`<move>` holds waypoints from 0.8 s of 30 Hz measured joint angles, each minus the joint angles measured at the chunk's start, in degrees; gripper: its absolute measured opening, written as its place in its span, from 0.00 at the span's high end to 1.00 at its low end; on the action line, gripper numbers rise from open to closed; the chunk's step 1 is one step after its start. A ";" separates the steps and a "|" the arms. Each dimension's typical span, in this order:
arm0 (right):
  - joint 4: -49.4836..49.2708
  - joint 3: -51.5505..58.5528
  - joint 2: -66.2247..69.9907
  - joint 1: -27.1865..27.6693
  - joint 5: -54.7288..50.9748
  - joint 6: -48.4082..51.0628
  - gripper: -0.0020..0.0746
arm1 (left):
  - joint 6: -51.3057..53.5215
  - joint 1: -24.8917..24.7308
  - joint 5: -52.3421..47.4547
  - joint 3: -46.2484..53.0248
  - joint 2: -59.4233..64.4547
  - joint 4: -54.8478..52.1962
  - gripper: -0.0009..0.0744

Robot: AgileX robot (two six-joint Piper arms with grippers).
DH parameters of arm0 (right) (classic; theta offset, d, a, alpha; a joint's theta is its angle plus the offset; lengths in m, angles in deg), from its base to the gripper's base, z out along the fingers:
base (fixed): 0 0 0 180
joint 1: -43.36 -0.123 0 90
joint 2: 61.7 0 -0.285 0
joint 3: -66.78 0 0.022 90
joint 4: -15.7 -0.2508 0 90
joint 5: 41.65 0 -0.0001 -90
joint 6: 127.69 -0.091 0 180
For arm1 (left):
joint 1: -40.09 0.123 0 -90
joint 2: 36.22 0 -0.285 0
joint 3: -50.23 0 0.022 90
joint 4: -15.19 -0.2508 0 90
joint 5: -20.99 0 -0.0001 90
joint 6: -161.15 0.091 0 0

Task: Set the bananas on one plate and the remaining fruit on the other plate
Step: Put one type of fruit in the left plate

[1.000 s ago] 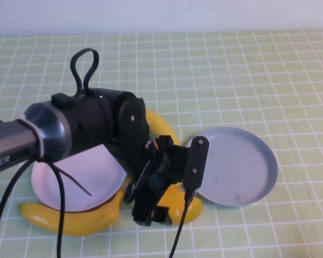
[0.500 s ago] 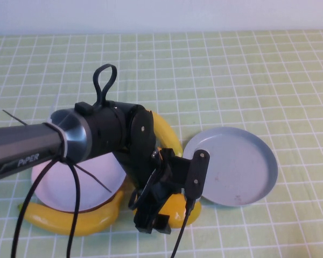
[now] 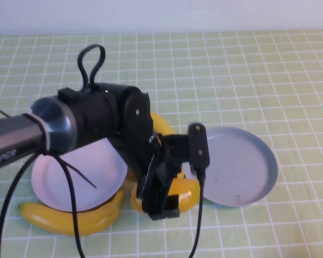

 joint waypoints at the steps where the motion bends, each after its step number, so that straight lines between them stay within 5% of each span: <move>1: 0.00 0.00 0.00 0.00 0.00 0.00 1.00 | -4.62 0.11 -0.04 -0.77 -1.14 -1.09 0.29; 6: 0.00 0.00 0.00 0.00 0.00 0.00 1.00 | -29.85 3.47 -0.87 -4.13 -4.83 -10.12 0.29; 11: 0.00 0.00 0.00 0.00 0.00 0.00 1.00 | -49.08 12.19 -1.54 -4.81 -5.06 -17.76 0.29; 19: 0.00 0.00 0.00 0.00 0.00 0.00 1.00 | -54.02 24.14 -1.81 -4.81 -3.41 -19.39 0.29; 24: 0.00 0.00 0.00 0.00 0.00 0.00 1.00 | -54.24 26.54 -1.90 -4.81 0.04 -19.54 0.29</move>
